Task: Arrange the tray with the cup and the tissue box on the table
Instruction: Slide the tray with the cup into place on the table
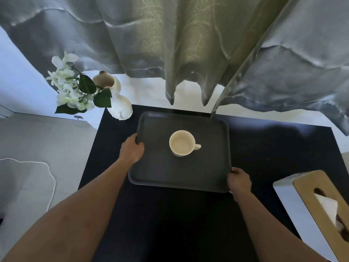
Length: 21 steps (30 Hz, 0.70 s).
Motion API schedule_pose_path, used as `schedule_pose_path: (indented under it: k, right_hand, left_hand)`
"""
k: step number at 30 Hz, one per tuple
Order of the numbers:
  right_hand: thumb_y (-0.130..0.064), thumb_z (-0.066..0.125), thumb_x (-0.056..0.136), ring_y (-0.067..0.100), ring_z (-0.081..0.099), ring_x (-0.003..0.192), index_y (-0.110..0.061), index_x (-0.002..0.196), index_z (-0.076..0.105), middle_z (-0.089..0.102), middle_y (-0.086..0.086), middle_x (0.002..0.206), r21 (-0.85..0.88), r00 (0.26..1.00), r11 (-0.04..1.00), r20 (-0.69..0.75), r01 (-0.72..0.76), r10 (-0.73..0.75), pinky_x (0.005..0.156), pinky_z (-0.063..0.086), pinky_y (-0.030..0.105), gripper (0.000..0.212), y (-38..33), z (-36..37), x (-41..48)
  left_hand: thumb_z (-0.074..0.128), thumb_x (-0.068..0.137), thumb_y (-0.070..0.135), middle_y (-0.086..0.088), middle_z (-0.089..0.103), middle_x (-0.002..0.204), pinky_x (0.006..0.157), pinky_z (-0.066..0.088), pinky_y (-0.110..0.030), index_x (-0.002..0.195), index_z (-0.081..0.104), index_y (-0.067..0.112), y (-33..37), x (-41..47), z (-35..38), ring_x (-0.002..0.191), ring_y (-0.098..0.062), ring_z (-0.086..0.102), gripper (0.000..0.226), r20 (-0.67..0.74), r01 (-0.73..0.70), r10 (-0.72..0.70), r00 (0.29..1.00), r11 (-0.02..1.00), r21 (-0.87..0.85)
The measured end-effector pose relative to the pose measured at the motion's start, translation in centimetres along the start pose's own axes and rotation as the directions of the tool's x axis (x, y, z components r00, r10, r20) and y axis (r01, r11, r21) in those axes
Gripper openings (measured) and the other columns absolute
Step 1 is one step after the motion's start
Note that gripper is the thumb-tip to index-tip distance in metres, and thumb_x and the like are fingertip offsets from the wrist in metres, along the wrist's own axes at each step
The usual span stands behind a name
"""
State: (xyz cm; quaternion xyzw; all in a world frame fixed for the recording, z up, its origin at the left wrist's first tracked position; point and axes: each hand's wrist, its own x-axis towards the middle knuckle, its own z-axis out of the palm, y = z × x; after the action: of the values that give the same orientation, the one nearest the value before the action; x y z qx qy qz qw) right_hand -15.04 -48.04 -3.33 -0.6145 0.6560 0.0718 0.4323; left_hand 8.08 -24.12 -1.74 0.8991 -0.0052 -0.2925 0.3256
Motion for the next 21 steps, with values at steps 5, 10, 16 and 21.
schedule_pose_path:
  k: [5,10,16,21]
  right_hand:
    - [-0.017,0.049,0.094,0.033,0.059,0.113,-0.017,0.137,0.054,0.060,0.012,0.131,-0.022,0.999,0.999,-0.016,0.031,-0.031,0.093,0.053,0.051,0.043,-0.7,0.7,-0.3]
    - [-0.019,0.049,0.093,0.033,0.060,0.112,-0.018,0.138,0.054,0.061,0.011,0.130,-0.027,0.999,0.998,-0.017,0.050,-0.050,0.093,0.052,0.052,0.045,-1.1,1.2,-0.3]
    - [-0.015,0.050,0.094,0.032,0.059,0.113,-0.018,0.138,0.053,0.061,0.011,0.129,0.009,0.999,0.999,-0.019,0.047,-0.046,0.097,0.050,0.052,0.044,-1.1,1.5,0.2]
    - [-0.014,0.049,0.094,0.031,0.056,0.122,-0.016,0.140,0.052,0.059,0.010,0.136,0.038,0.998,0.998,-0.049,0.041,-0.039,0.104,0.044,0.049,0.046,-1.2,1.9,0.4]
  left_hand:
    - [0.044,0.093,0.019,-0.012,0.042,0.148,0.096,0.035,-0.031,0.150,0.029,0.014,0.3,0.8,-0.3,0.132,-0.032,0.043,0.059,0.008,0.004,-0.004,1.000,1.000,-0.007]
    - [0.044,0.093,0.020,-0.012,0.041,0.150,0.106,0.035,-0.040,0.150,0.029,0.016,0.4,1.5,-0.6,0.134,-0.032,0.041,0.059,0.015,0.002,-0.001,1.000,1.000,-0.015]
    - [0.044,0.093,0.020,-0.011,0.043,0.149,0.105,0.036,-0.039,0.150,0.030,0.017,0.3,1.9,-0.8,0.132,-0.032,0.044,0.059,0.016,-0.001,0.002,1.000,0.999,-0.034]
    - [0.040,0.094,0.019,-0.013,0.043,0.149,0.102,0.038,-0.038,0.150,0.030,0.016,0.0,2.1,-0.6,0.131,-0.033,0.045,0.057,-0.013,0.004,-0.005,1.000,1.000,-0.030]
